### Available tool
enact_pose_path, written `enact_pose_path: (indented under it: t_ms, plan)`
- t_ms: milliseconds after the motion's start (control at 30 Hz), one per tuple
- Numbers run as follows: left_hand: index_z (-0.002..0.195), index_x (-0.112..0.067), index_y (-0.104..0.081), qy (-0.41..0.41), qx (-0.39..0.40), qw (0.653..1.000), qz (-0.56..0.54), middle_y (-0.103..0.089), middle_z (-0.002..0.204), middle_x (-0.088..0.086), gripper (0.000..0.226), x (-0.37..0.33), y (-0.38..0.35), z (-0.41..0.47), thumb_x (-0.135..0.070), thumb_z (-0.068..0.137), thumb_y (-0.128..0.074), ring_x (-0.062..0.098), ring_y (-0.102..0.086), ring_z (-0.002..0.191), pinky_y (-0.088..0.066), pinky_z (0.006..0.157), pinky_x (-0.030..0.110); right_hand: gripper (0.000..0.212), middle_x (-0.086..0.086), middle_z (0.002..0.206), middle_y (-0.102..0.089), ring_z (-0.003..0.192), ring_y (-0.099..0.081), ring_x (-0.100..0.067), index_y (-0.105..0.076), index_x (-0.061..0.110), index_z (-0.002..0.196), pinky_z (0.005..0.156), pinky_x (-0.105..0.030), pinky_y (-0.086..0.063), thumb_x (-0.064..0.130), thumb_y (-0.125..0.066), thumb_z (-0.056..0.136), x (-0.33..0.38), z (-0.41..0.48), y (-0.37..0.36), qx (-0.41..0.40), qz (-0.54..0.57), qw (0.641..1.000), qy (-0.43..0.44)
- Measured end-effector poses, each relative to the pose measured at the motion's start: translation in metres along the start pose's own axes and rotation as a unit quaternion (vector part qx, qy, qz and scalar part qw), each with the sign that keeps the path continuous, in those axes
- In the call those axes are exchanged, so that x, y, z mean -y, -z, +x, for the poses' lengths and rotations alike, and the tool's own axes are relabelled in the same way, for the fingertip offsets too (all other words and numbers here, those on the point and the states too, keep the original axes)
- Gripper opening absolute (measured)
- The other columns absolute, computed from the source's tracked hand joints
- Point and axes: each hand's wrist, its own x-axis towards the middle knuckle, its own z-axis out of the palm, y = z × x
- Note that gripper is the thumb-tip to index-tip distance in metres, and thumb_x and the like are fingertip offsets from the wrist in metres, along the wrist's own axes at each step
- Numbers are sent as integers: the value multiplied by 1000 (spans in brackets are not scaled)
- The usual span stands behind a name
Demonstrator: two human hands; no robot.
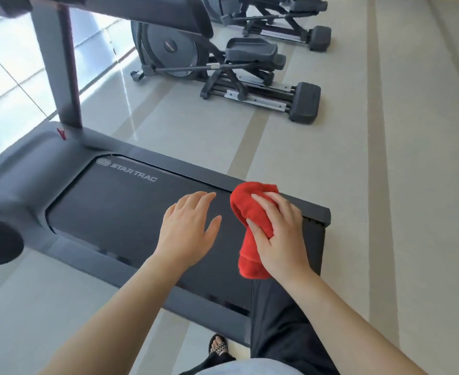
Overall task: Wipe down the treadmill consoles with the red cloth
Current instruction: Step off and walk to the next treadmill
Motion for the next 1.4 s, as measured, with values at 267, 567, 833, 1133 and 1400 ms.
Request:
enact_pose_path:
  t_ms: [267, 567, 833, 1133, 1400]
  plan:
    - [133, -18, -46, 91, -14, 996, 18, -50, 134, 0, 46, 17, 6, 101, -36, 90, -51, 23, -42, 126, -33, 100, 42, 40, 6, 135, -46, 119, -37, -20, -50, 30, 127, 100, -32, -34, 40, -47, 89, -25, 136, -33, 86, 43, 993, 64]
    - [130, -17, -48, 218, -47, 974, 29, -53, 131, 1, 46, -21, 80, 217, -35, 88, -54, 23, -45, 123, -37, 97, 44, 39, 7, 135, -45, 115, -38, -22, -46, 35, 127, 93, -44, -43, 41, -45, 88, -2, 295, 2, 200, 85, 967, 134]
    - [126, -16, -52, 277, -72, 956, 58, -56, 126, 3, 49, -12, 163, 248, -43, 86, -43, 25, -50, 118, -44, 93, 45, 40, 8, 135, -45, 120, -34, -19, -44, 38, 127, 99, -39, -38, 42, -44, 88, 62, 365, 15, 235, 135, 945, 183]
    - [125, -13, -53, 369, -122, 919, 65, -59, 122, 4, 56, 72, 198, 248, -46, 84, -34, 25, -54, 113, -48, 88, 42, 43, 6, 134, -46, 119, -37, -21, -48, 32, 128, 102, -39, -37, 44, -43, 88, 136, 419, -68, 297, 165, 909, 240]
    - [123, -12, -55, 402, -162, 900, 55, -60, 120, 3, 57, 194, 249, 276, -46, 83, -34, 24, -55, 111, -48, 87, 41, 41, 10, 135, -45, 120, -34, -16, -50, 33, 128, 103, -31, -30, 35, -53, 87, 234, 484, -162, 320, 179, 886, 283]
